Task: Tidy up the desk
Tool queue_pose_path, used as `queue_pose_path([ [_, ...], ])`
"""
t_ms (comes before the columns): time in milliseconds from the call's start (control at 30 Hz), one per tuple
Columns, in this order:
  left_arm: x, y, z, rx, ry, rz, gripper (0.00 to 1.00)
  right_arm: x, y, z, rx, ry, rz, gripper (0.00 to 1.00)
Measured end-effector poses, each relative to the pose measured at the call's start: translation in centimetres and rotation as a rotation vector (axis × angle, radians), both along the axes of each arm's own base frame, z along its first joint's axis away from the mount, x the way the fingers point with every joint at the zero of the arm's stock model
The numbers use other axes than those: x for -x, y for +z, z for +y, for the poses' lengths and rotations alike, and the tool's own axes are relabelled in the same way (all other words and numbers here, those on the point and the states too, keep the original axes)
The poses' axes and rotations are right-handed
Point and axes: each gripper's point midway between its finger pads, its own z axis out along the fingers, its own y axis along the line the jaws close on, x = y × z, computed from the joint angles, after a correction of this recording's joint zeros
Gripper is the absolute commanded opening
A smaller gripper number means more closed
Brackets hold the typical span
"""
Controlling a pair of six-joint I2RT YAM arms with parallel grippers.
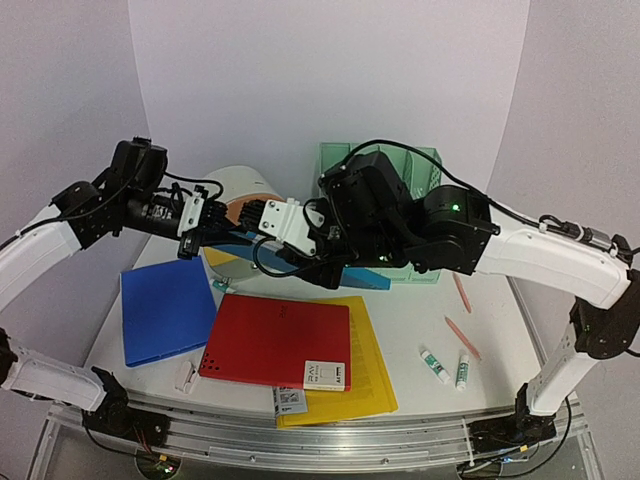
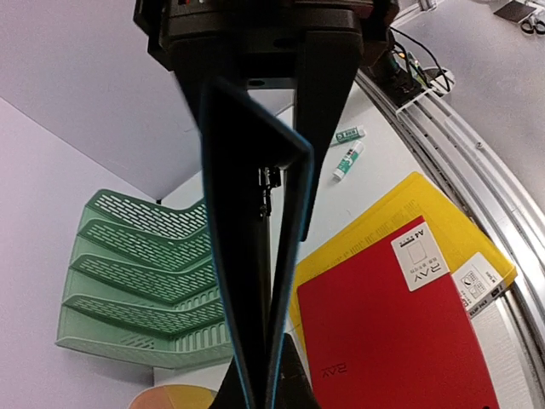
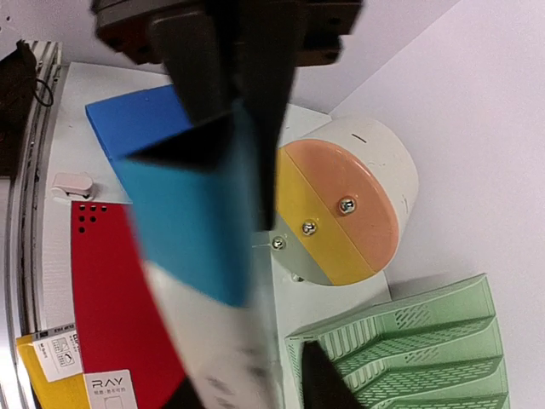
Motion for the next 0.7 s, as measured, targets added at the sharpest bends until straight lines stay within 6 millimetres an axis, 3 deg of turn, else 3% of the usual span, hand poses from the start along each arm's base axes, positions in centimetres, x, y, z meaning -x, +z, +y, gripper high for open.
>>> queue_pose_path([
  [33, 0.2, -0.3, 0.2, 0.014, 0.004, -0.022, 0.00, -0.1, 0.0, 0.1, -0.026, -0.024, 0.025, 0.87],
  [100, 0.1, -0.9, 0.6, 0.050, 0.029, -0.095, 0.00, -1.0, 0.4, -0.2, -0.105, -0.112, 0.086, 0.97],
  [200, -1.2, -0.5, 0.7, 0.123, 0.084, -0.241, 0.00, -2.9, 0.7, -1.4, -0.255, -0.269, 0.244, 0.94],
  [333, -4.2, 2.4, 0.2, 0.249, 0.182, -0.502, 0.00, -5.3, 1.9, -4.9, -0.534, -0.474, 0.543, 0.87],
  [433, -5.3, 1.8, -0.1, 0.272, 0.197, -0.664, 0.00, -6.7, 4.5, -9.3, -0.834, -0.657, 0.759, 0.98],
  [567, -5.7, 2.4, -0.2, 0.311, 0.195, -0.899, 0.00, -8.9, 8.0, -15.3, -1.210, -0.819, 0.961, 0.98],
  [700, -4.9, 2.9, -0.2, 0.340, 0.164, -1.059, 0.00, -10.3, 9.3, -15.3, -1.368, -0.808, 1.121, 0.98],
])
